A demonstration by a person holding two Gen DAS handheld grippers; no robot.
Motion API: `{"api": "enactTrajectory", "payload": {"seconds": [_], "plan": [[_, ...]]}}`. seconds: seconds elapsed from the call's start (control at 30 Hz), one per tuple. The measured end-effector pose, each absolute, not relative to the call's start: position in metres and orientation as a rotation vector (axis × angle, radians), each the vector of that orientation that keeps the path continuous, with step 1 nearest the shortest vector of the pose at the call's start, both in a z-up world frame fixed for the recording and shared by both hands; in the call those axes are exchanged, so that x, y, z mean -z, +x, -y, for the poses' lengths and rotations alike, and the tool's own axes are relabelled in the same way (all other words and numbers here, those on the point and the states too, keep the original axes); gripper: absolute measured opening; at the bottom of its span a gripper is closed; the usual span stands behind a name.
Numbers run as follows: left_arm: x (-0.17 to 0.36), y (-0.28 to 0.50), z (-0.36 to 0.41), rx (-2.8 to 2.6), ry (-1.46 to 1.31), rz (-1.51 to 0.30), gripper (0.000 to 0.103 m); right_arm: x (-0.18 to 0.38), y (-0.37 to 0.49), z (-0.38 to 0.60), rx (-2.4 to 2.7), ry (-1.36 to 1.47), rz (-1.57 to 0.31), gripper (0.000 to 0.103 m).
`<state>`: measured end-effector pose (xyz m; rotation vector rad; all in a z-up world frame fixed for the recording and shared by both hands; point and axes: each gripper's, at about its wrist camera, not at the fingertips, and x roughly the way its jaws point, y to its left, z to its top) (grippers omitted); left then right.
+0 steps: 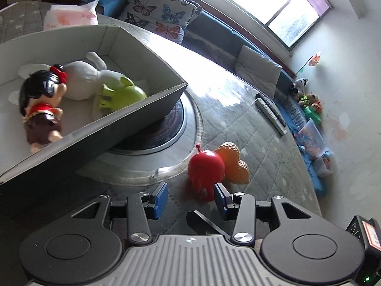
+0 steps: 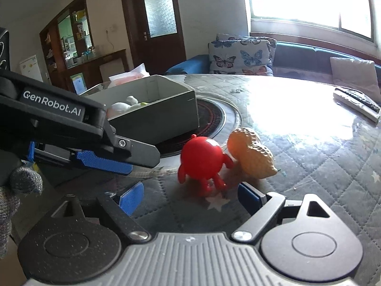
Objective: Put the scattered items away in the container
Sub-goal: 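Move both grippers down to the red round toy on the table, then close both grippers on the red round toy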
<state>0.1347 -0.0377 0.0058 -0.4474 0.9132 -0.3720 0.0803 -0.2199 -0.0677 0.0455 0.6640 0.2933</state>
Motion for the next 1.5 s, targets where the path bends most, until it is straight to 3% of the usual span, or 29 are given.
{"api": "enactTrajectory", "payload": {"seconds": [0.67, 1.1, 1.5], "plan": [[0.002, 0.174, 0.046, 0.407, -0.529, -0.929, 0.045, 0.078, 0.113, 0.225, -0.314, 0.113, -0.683, 0.076], [0.015, 0.192, 0.042, 0.414, -0.591, -0.976, 0.045, 0.079, 0.125, 0.226, -0.318, 0.131, -0.684, 0.06], [0.023, 0.193, 0.037, 0.435, -0.637, -0.978, 0.046, 0.079, 0.128, 0.224, -0.31, 0.109, -0.685, 0.061]]}}
